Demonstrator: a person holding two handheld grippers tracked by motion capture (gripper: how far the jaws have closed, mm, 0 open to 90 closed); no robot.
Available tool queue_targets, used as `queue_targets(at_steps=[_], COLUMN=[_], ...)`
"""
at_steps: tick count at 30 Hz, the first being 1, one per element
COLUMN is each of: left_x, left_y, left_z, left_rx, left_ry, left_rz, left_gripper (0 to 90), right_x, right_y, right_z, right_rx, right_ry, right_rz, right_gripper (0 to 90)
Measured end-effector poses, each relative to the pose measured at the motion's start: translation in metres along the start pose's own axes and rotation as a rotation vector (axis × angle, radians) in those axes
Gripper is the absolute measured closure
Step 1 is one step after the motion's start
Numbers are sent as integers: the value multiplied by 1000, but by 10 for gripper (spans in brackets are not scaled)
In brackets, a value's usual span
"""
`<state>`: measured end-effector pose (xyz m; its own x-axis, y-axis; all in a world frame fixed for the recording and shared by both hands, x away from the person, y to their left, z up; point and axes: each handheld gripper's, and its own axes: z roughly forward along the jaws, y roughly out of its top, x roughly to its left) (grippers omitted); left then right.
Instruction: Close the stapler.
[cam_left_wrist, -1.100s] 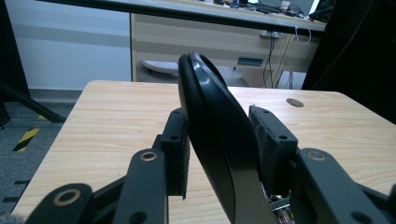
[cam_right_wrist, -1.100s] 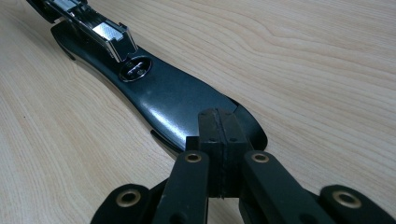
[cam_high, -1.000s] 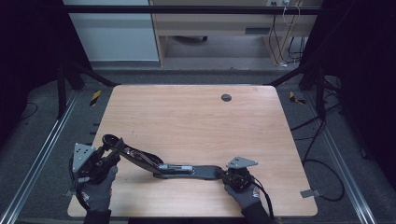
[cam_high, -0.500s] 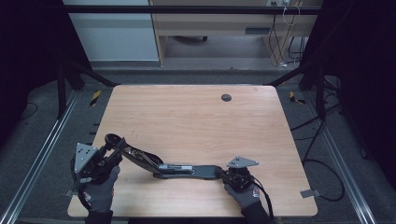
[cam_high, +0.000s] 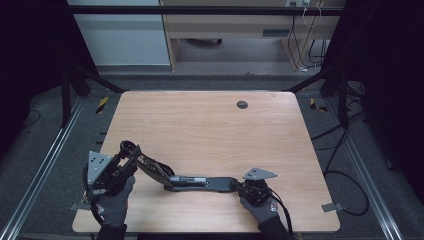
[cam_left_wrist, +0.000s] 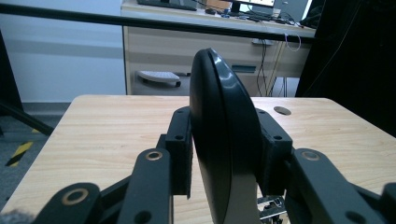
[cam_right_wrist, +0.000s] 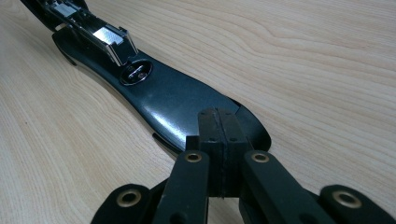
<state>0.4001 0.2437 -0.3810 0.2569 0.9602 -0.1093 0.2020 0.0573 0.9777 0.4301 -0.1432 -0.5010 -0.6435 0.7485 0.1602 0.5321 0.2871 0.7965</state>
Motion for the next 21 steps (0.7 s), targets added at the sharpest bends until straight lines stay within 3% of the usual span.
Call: queue_targets(at_steps=[21], left_x=[-23], left_y=[5], left_z=[6], left_rx=[-23], left_ry=[-20], left_rz=[50], left_gripper=[635], right_x=[-1], right_y=[0], right_z=[0], right_rx=[-3], right_ry=[5], right_rz=[5], right_gripper=[900])
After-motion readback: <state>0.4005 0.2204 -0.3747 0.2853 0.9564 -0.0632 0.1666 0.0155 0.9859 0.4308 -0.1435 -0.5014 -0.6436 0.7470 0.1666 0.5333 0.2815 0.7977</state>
